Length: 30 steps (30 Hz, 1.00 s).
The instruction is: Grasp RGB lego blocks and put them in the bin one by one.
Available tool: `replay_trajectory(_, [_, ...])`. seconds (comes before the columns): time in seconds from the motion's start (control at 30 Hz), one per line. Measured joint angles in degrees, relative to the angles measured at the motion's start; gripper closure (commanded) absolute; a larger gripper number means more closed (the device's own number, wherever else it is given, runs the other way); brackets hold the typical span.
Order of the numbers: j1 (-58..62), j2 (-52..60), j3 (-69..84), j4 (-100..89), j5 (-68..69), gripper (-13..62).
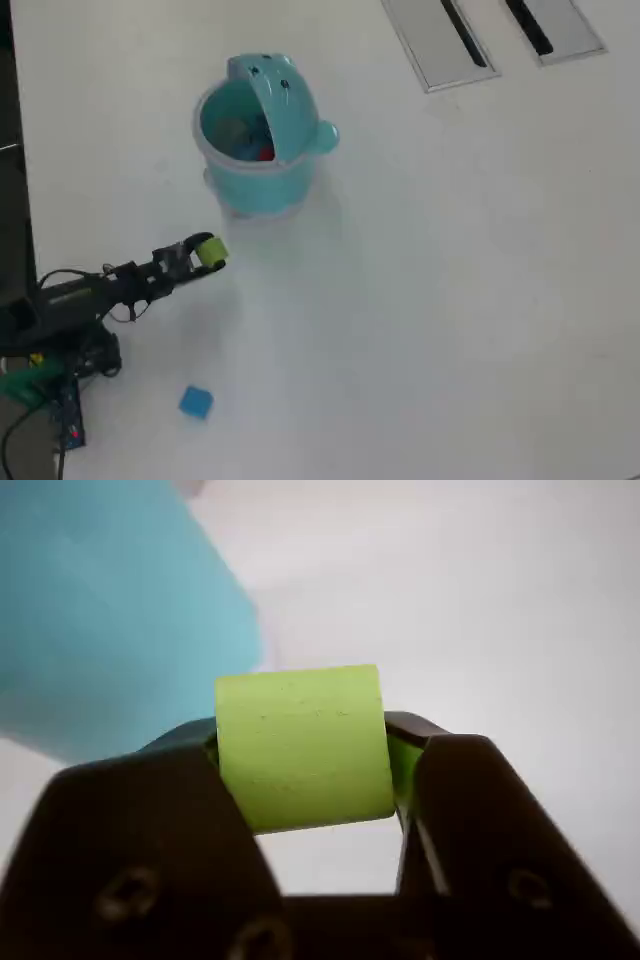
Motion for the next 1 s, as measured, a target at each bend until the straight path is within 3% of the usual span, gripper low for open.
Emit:
replay_trajectory(0.23, [-9.8,2.5,-10.6,4.7,-1.4,36.9])
replay_trajectory(0.47, [-18.1,0.6,-26.3,13.2,-16.9,36.9])
replay_trajectory(0.6, [-19.2,-4.7,-32.4,13.2,-21.5,37.0])
replay_trajectory(0.77, [-22.5,-18.7,-52.0,14.8,-21.8,37.0])
replay_trajectory(1.0, [-23.0,-28.4,-58.9,14.9,-21.8,37.0])
